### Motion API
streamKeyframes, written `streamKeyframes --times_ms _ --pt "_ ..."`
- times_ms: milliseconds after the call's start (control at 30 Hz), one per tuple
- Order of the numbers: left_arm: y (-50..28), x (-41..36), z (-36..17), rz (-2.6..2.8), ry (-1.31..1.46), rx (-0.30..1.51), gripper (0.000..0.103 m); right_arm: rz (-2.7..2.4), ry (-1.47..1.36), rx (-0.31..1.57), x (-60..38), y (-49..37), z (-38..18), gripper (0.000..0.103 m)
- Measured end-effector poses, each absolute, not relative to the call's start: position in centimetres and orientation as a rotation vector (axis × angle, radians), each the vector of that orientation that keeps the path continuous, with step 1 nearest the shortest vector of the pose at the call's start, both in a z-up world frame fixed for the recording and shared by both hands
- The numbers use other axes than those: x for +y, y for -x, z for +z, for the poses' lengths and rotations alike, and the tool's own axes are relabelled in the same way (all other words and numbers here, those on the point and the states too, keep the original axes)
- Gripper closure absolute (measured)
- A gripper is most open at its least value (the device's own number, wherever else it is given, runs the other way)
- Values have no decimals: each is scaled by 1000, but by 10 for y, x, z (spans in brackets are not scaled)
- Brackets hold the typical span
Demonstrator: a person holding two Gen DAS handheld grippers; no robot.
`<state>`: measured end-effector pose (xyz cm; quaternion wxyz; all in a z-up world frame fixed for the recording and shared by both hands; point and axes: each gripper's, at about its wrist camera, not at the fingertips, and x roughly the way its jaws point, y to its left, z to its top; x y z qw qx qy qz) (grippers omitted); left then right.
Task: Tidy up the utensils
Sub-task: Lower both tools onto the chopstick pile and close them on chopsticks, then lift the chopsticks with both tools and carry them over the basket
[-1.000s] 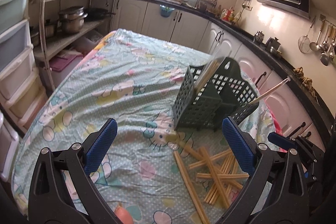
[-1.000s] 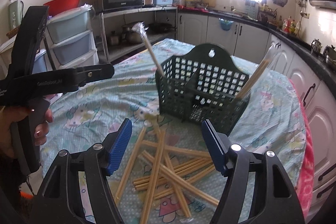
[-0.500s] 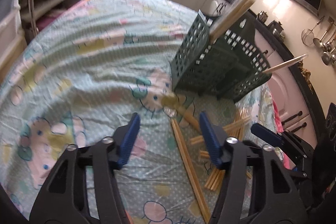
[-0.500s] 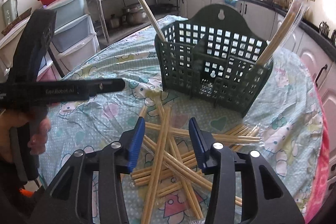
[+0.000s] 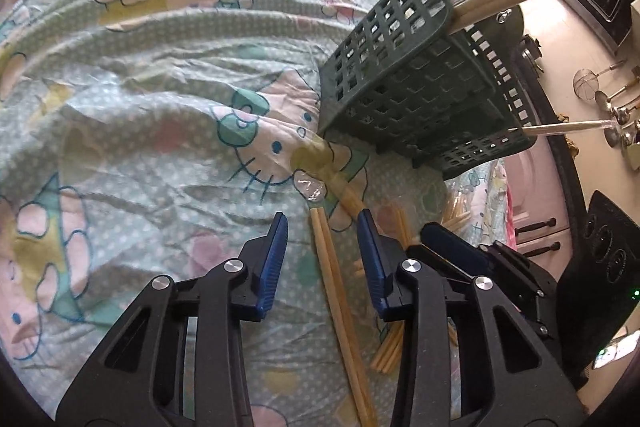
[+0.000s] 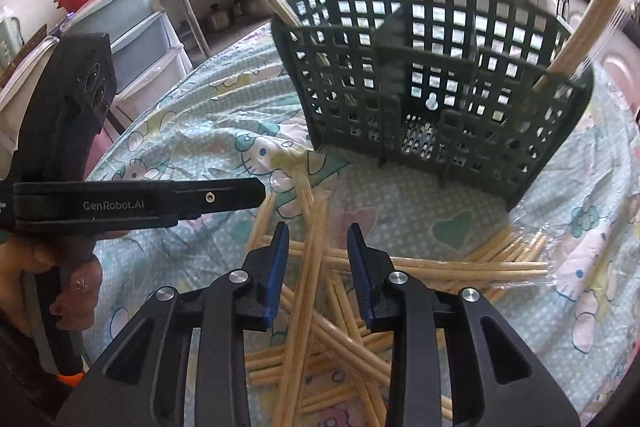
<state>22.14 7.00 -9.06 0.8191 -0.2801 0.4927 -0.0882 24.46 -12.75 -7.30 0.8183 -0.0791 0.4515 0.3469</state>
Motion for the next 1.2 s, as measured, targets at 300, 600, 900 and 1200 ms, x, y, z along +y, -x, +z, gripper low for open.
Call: streamKeyframes --times_ms 300,600,900,1200 --pt "-239 63 -96 -177 569 1095 77 758 105 1019 -131 -257 -81 90" --pt "-247 66 -100 -143 534 1116 96 754 65 987 -147 -254 -66 96" --pt "-236 80 -95 -164 540 1083 100 755 53 947 -155 -252 -45 97" --pt "-209 85 -47 -200 495 947 101 780 56 884 -157 -237 -12 97"
